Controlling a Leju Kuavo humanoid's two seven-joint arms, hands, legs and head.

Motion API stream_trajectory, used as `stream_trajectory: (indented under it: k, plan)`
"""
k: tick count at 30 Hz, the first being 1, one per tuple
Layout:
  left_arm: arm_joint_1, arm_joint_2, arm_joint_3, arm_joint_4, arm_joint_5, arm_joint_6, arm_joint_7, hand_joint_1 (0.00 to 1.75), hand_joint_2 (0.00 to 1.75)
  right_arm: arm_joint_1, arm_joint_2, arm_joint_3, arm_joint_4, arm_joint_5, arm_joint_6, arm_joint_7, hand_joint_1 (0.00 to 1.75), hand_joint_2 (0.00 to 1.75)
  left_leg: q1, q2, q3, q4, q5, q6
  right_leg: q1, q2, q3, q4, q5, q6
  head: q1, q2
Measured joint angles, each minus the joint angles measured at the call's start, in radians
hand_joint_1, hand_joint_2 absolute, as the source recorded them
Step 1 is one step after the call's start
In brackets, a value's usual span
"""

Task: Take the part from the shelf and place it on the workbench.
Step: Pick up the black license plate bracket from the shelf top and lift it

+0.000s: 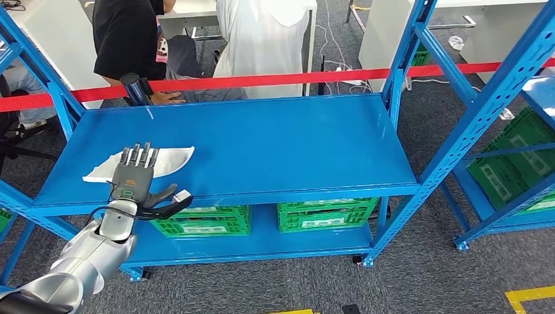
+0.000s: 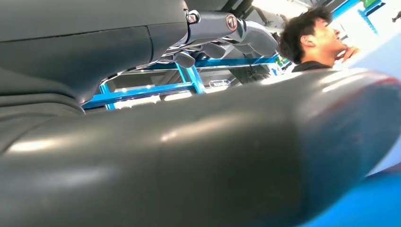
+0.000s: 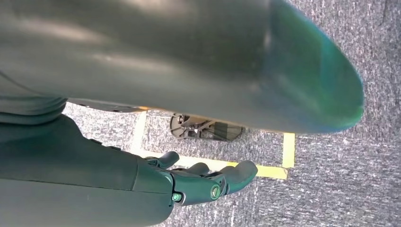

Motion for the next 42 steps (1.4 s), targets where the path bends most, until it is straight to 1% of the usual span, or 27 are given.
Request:
stream_trajectory:
  k: [6,10,21,30,34,35,38,39,42]
  plan:
    - [-0.005,0.020,-0.047,0.007,0.000,-0.050,0.029,0.00,0.00,0.000,-0.003,0.000,0.000,-0.001,0.000,-0.008,0.00,0.00,-0.001,0.000,0.000,0.001,0.000,0.002,-0.001,0.000,0.001,-0.001,0.001,0.001,0.000,0.000]
    - [-0.012,0.029,-0.071,0.010,0.000,-0.076,0.033,0.00,1.75,0.001,-0.005,0.000,0.000,-0.001,0.000,-0.004,0.00,0.00,-0.001,0.000,0.000,0.001,-0.001,0.003,-0.001,0.000,0.002,-0.001,0.001,0.002,0.000,0.000]
    - [-0.032,0.048,-0.129,0.014,0.001,-0.102,0.029,0.00,1.75,0.004,-0.006,0.000,0.000,-0.002,0.004,0.005,0.00,0.00,-0.002,0.000,0.001,0.001,-0.001,0.004,-0.002,0.000,0.004,-0.003,0.001,0.003,0.000,0.000]
    - [-0.034,0.052,-0.138,0.015,0.003,-0.101,0.024,0.00,1.75,0.006,-0.008,0.000,0.000,0.003,0.003,0.005,0.00,0.00,-0.002,0.000,0.003,0.001,-0.001,0.005,-0.002,0.000,0.007,-0.003,0.001,0.003,0.000,0.000]
    - [-0.027,0.059,-0.144,0.019,0.002,-0.088,0.042,0.00,1.75,0.008,-0.010,0.000,0.000,0.010,0.003,0.007,0.00,0.00,-0.002,0.000,0.004,0.001,-0.001,0.005,-0.002,0.000,0.007,-0.003,0.001,0.003,0.000,0.000]
    - [-0.025,0.060,-0.145,0.021,0.002,-0.085,0.049,0.21,1.75,0.009,-0.010,0.000,0.000,0.011,0.003,0.007,0.00,0.00,-0.002,0.000,0.004,0.001,-0.001,0.005,-0.002,0.000,0.007,-0.003,0.001,0.003,0.000,0.000]
    - [-0.019,0.061,-0.145,0.023,0.004,-0.084,0.055,1.52,1.75,0.010,-0.012,0.000,0.000,0.011,0.002,0.007,0.00,0.00,-0.002,0.000,0.005,0.001,-0.001,0.005,-0.002,0.000,0.007,-0.003,0.001,0.003,0.000,0.000]
    - [-0.017,0.061,-0.145,0.024,0.004,-0.087,0.055,1.75,1.75,0.010,-0.012,0.000,0.000,0.012,0.002,0.007,0.00,0.00,-0.002,0.000,0.005,0.001,-0.001,0.005,-0.002,0.000,0.007,-0.003,0.001,0.003,0.000,0.000]
    - [-0.009,0.061,-0.145,0.025,0.007,-0.096,0.055,1.75,1.75,0.011,-0.015,0.000,0.000,0.018,0.000,0.004,0.00,0.00,-0.002,0.000,0.004,0.001,-0.001,0.005,-0.002,0.000,0.007,-0.003,0.001,0.003,0.000,0.000]
